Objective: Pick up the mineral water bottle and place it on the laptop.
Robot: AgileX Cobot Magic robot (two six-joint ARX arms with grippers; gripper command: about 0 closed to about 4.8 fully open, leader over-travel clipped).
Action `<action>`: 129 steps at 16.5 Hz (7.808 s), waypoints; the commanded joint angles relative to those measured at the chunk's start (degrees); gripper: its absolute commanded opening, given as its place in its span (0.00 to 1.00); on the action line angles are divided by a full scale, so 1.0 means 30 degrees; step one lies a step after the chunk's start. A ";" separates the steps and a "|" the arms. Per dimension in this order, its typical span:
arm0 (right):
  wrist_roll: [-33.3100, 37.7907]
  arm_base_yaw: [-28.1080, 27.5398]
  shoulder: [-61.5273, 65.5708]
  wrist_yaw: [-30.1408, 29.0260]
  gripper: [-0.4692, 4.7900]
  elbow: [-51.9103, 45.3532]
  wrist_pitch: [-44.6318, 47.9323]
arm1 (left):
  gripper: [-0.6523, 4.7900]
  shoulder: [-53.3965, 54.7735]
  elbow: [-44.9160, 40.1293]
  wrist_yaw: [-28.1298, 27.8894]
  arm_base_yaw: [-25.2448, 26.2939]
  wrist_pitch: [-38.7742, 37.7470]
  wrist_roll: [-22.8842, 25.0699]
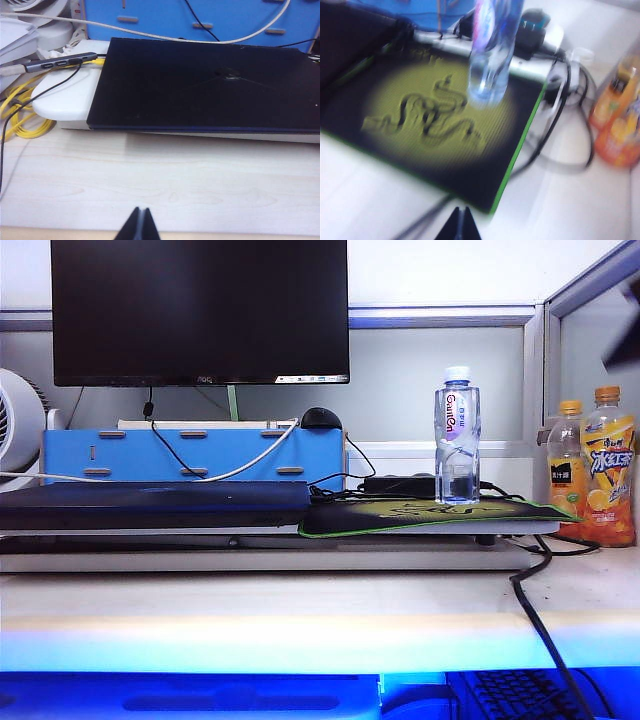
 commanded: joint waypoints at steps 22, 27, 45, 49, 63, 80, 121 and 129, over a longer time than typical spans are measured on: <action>0.0000 0.3337 0.9588 -0.0444 0.09 1.0251 -0.2477 | 0.12 -0.0044 0.0029 0.0066 0.0007 0.0007 0.0022; -0.0379 0.3337 0.9872 0.0073 0.09 1.0193 -0.1996 | 0.12 -0.0044 0.0029 0.0066 0.0000 0.0000 0.0022; -0.0495 0.3337 1.3325 0.0568 1.00 1.0761 0.0204 | 0.12 -0.0044 0.0029 0.0058 0.0007 0.0000 0.0022; -0.0386 0.3344 1.4265 0.0576 1.00 1.2590 0.0000 | 0.12 -0.0044 0.0029 0.0066 0.0000 0.0000 0.0029; -0.0481 0.3337 1.6415 0.2419 1.00 1.3828 0.0197 | 0.12 -0.0044 0.0029 0.0066 0.0000 0.0000 0.0022; -0.0918 0.3366 1.6422 0.4656 1.00 1.4039 0.2113 | 0.12 -0.0044 0.0029 0.0066 0.0000 0.0000 0.0022; 0.0525 0.3432 1.7384 0.2681 0.08 1.6677 0.0255 | 0.12 -0.0044 0.0029 0.0058 0.0000 0.0000 0.0022; 0.0539 0.3432 1.6189 0.2637 0.08 1.7158 0.0532 | 0.12 -0.0044 0.0029 0.0058 0.0000 -0.0007 0.0022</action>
